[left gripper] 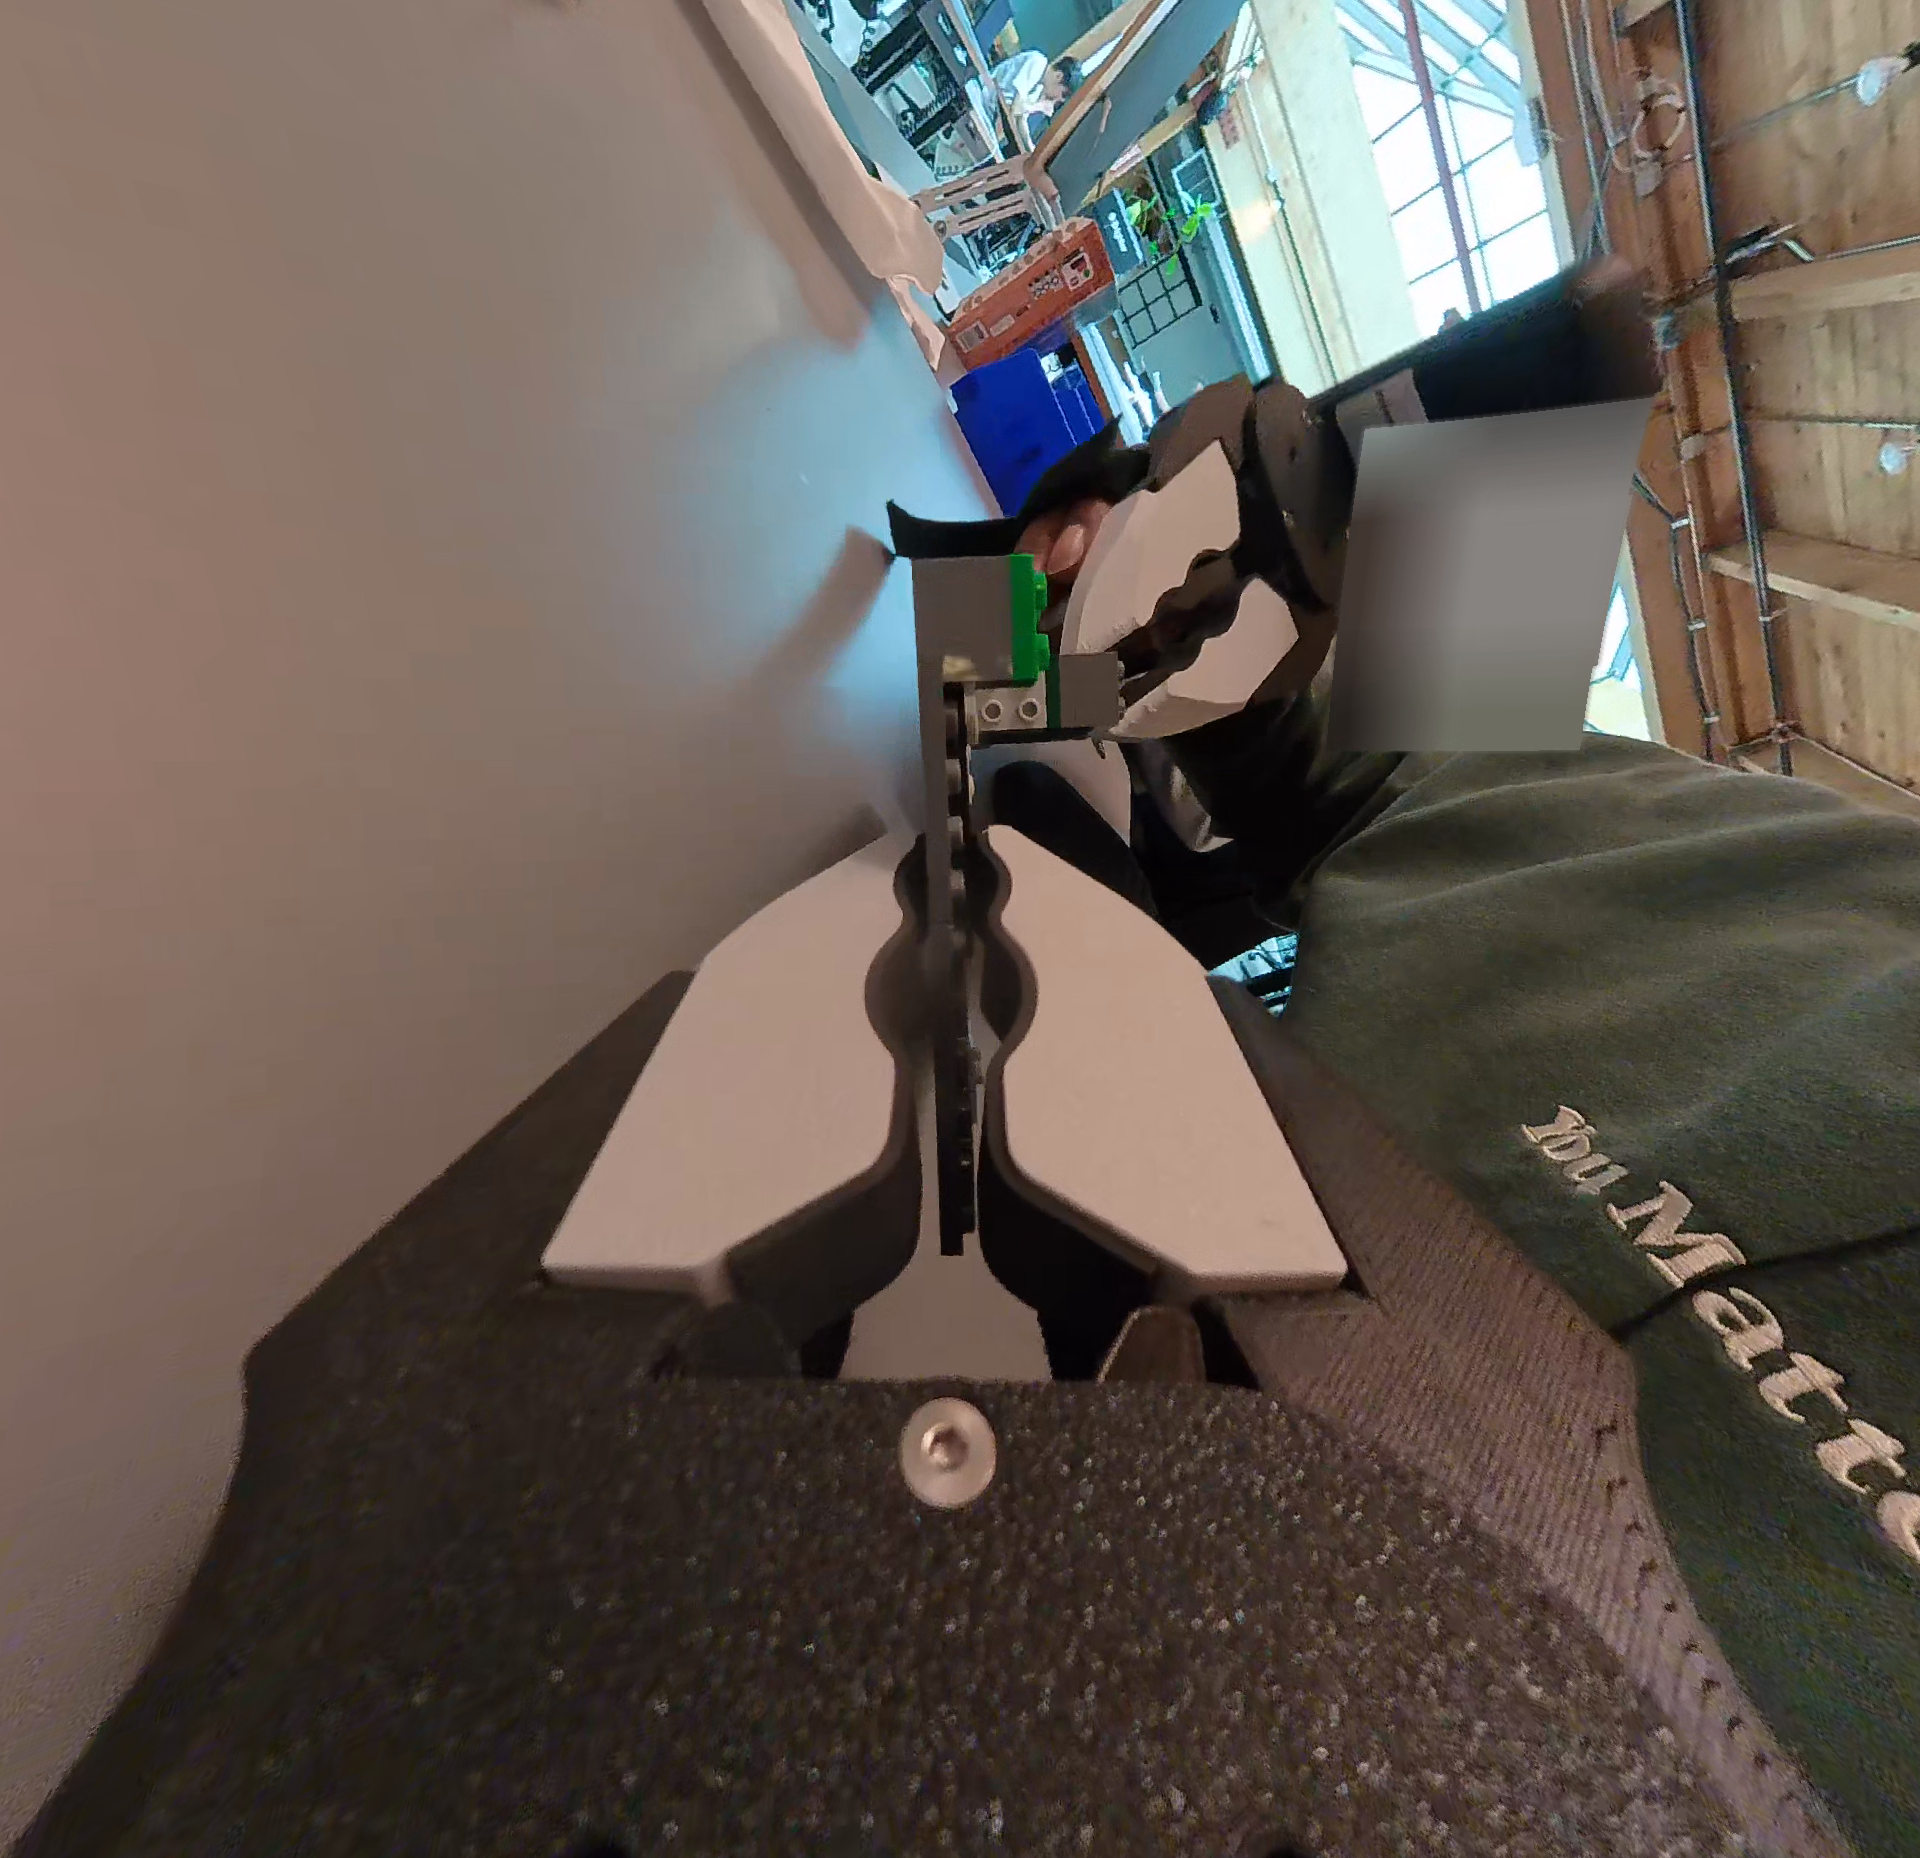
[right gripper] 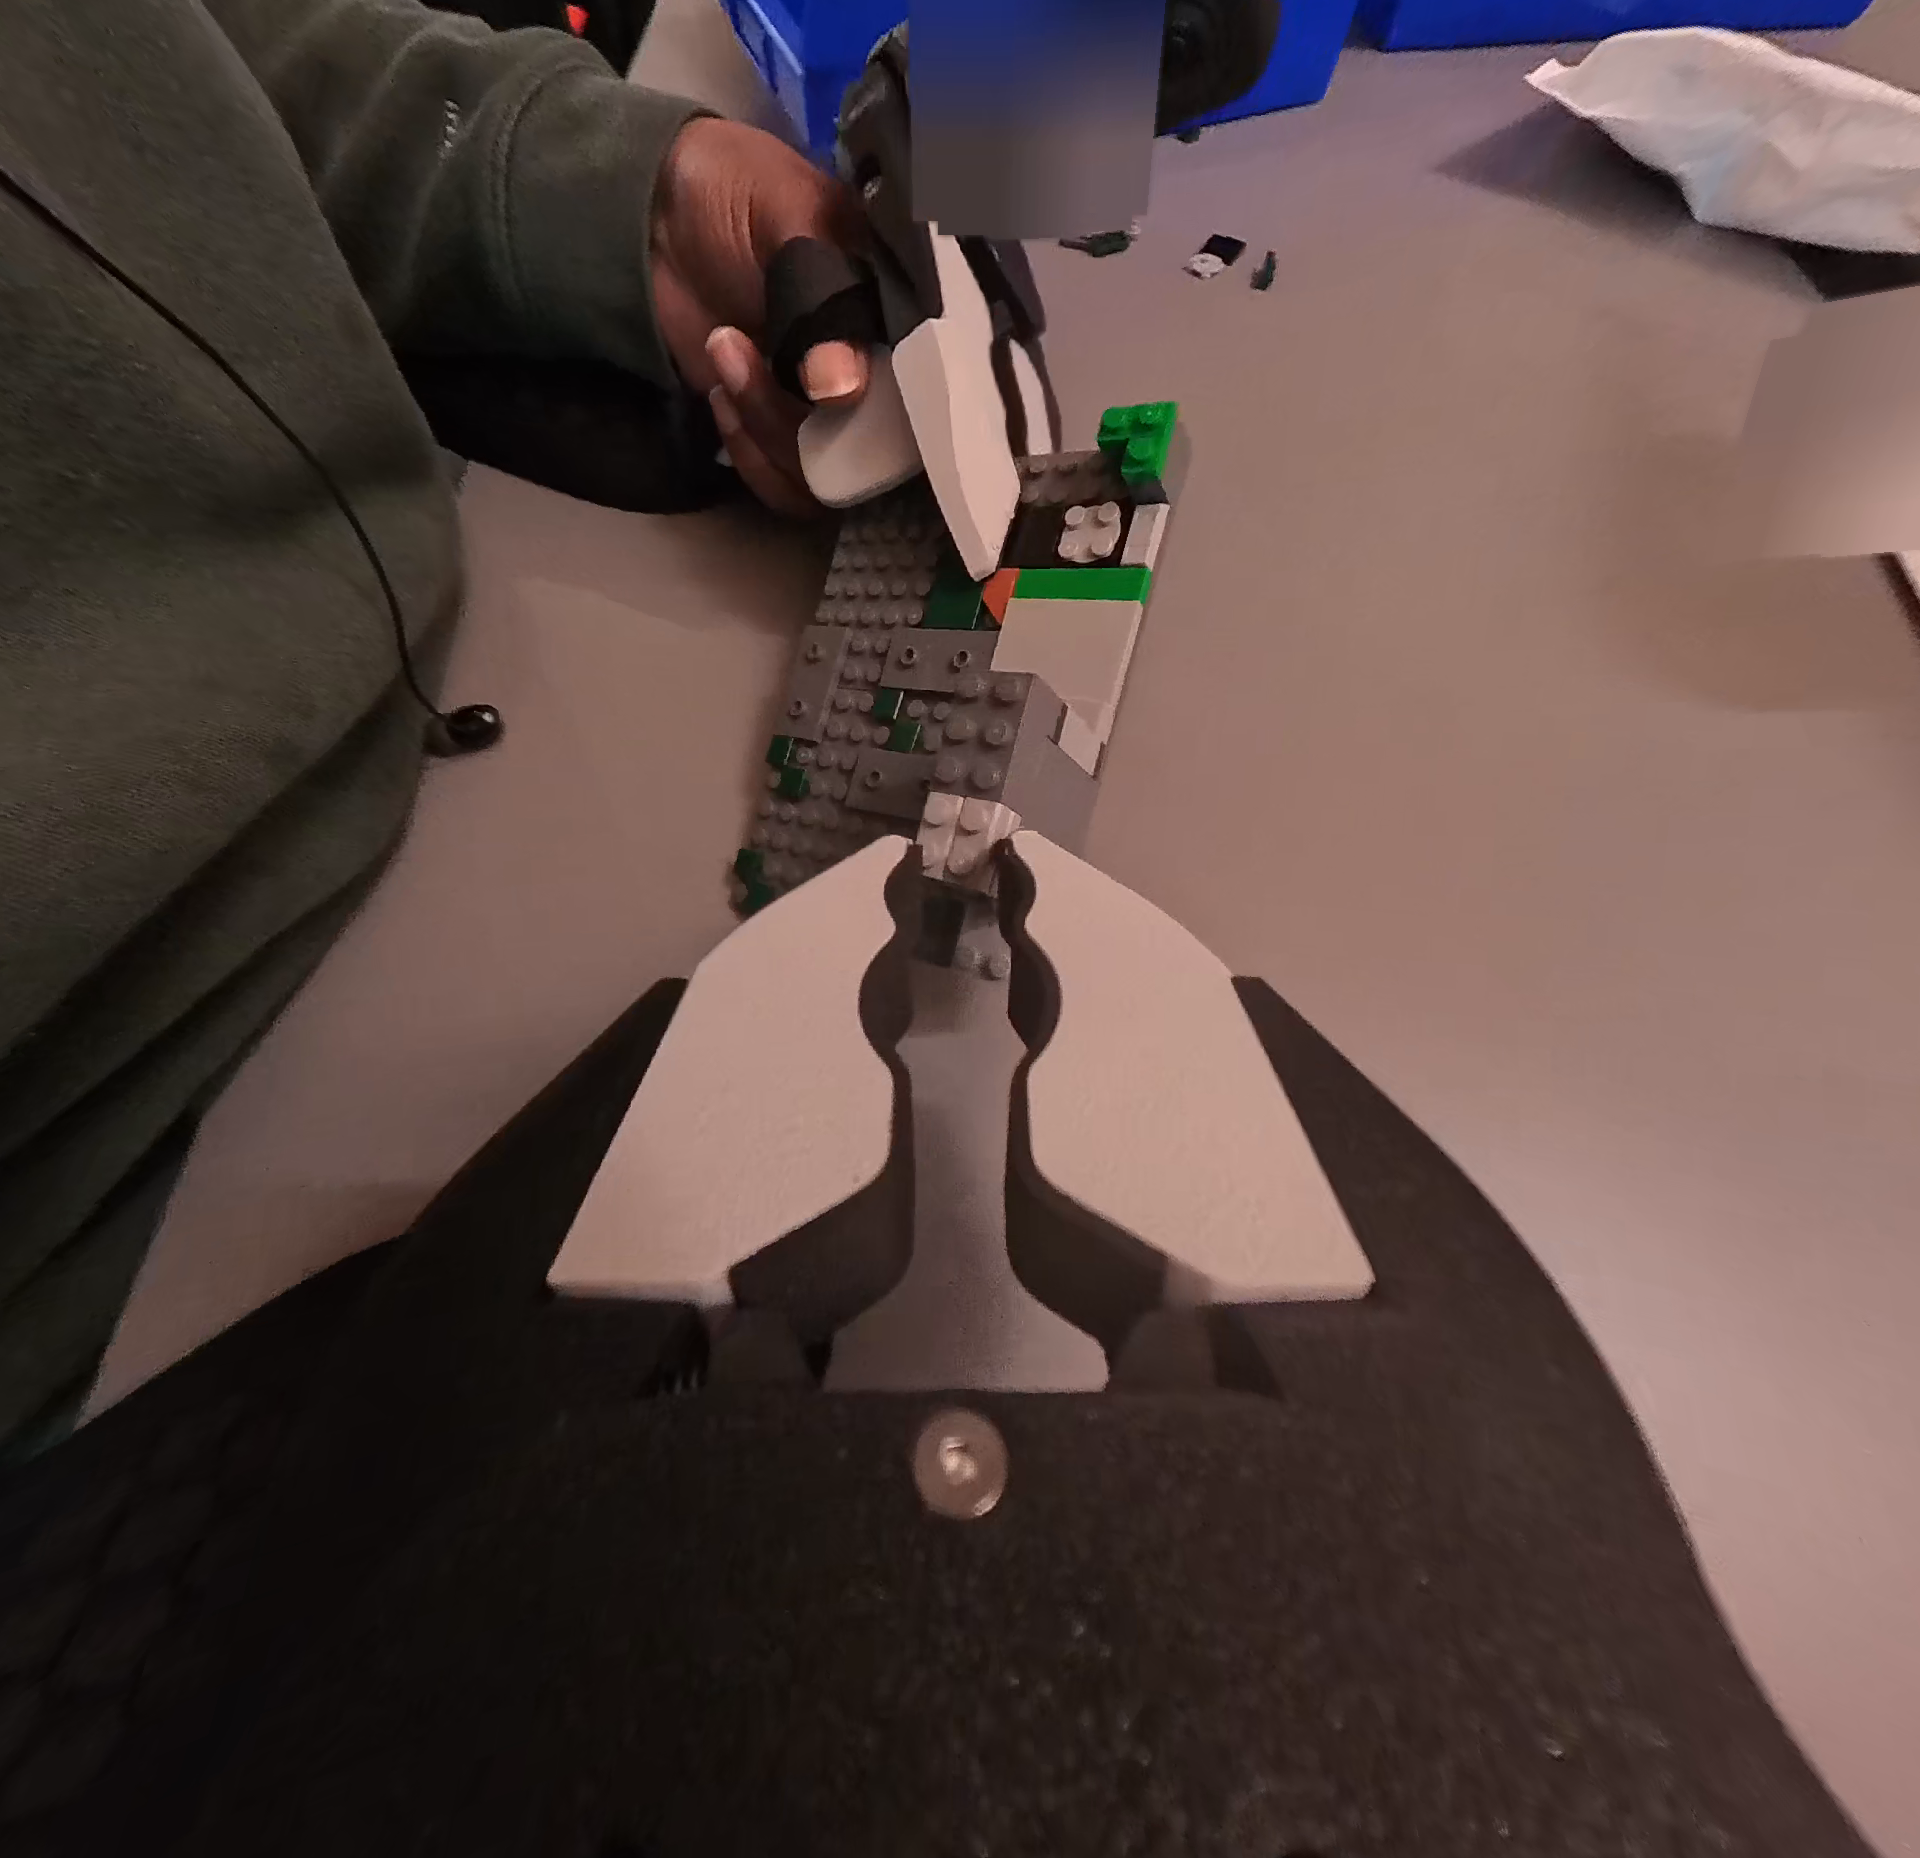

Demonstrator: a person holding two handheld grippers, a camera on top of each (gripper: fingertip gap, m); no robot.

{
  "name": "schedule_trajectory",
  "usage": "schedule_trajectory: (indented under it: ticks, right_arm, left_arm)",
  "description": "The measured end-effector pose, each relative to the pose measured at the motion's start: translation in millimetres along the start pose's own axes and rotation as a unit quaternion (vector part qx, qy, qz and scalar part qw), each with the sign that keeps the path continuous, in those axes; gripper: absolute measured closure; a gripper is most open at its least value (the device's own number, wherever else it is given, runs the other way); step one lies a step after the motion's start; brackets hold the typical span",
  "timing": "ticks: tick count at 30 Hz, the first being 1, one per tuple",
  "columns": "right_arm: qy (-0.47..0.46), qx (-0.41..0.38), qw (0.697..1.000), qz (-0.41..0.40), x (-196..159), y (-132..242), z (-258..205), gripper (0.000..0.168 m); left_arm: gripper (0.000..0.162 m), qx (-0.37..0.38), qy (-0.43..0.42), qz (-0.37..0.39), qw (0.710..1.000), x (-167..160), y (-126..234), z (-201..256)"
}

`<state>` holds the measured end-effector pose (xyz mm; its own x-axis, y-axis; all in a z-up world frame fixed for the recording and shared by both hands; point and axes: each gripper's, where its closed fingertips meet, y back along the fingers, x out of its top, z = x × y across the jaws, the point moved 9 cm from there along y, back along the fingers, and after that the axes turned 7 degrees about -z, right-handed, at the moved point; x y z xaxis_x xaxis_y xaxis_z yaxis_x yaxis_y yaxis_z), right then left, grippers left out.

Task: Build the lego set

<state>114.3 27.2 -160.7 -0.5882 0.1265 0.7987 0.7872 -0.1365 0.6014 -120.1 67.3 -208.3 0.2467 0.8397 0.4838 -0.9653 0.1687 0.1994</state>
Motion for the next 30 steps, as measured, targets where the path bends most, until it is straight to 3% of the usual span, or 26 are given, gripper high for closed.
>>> schedule_trajectory:
  ticks: [4,12,30]
  right_arm:
    - [-0.039,0.04,0.998,0.012,-3.6,0.7,7.5,0.16]
    - [-0.016,0.028,0.999,-0.012,-8.1,-8.1,6.6,0.164]
    - [-0.086,0.008,0.996,-0.003,-13.9,-14.2,7.9,0.167]
  left_arm:
    - [0.155,0.004,-0.005,-0.003,1.0,0.1,-1.4,-0.3]
    - [0.154,0.009,-0.004,-0.004,1.0,-0.5,-1.2,-2.9]
    - [0.155,0.047,0.033,-0.004,0.998,1.8,-2.6,-12.5]
